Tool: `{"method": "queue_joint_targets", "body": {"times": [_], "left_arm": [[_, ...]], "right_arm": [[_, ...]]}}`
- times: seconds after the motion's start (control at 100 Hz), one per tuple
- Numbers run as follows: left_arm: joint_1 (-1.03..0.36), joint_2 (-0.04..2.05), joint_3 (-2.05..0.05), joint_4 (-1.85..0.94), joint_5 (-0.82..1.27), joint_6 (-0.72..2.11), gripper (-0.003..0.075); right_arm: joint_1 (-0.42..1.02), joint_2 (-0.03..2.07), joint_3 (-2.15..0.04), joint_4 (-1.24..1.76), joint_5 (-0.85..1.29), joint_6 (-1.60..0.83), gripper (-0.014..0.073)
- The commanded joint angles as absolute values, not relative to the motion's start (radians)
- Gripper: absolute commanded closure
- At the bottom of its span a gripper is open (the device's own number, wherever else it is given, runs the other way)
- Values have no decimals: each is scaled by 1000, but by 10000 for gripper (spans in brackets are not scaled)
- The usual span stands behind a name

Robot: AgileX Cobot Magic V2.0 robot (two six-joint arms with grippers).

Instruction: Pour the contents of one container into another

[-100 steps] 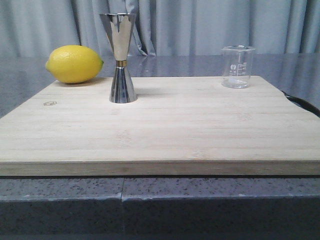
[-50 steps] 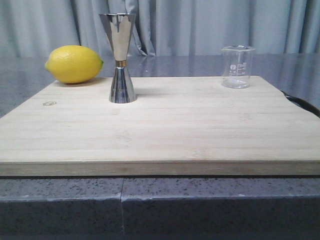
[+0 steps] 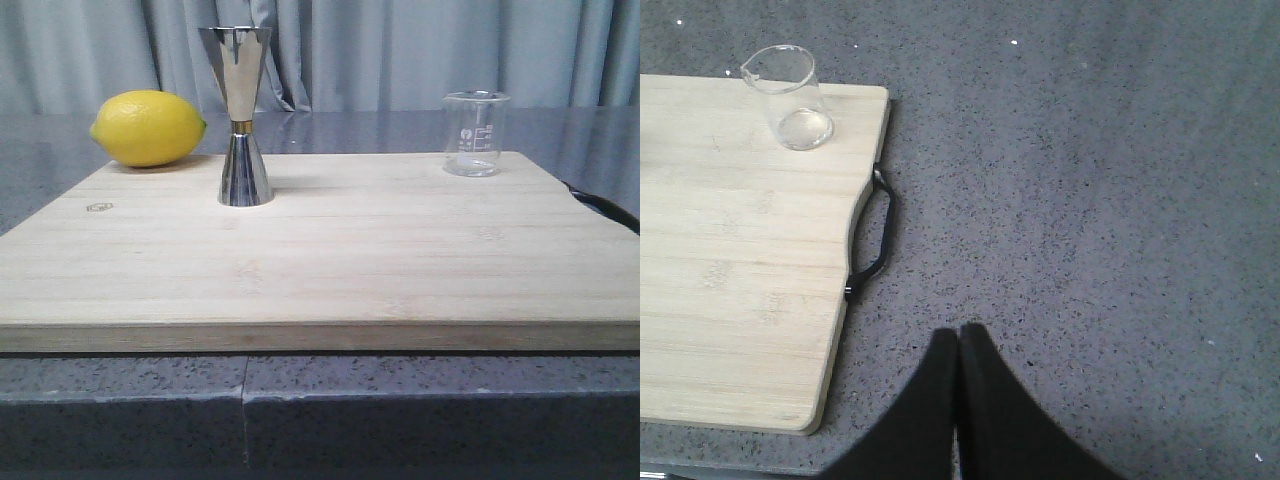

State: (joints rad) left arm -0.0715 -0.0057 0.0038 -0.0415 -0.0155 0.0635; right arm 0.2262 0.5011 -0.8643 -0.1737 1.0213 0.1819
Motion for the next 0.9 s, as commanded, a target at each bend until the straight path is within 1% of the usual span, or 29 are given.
{"method": "queue_joint_targets", "body": {"times": [0.0,0.51,0.64,0.75,0.89], "left_arm": [[-69,-32,8,-48,-100,55,739],[-69,-32,8,-48,-100,55,739],[-69,-32,8,-48,-100,55,739],[-69,-32,8,-48,-100,55,739],[-69,-32,8,-48,-100,55,739]], "right_arm": [[227,504,-896,-198,959,171,665],[227,494,-889,-200,956,171,665],[186,449,-841,-244,944,171,665],[136,376,-750,-223,843,171,665],[35,245,-571,-154,580,172,665]]}}
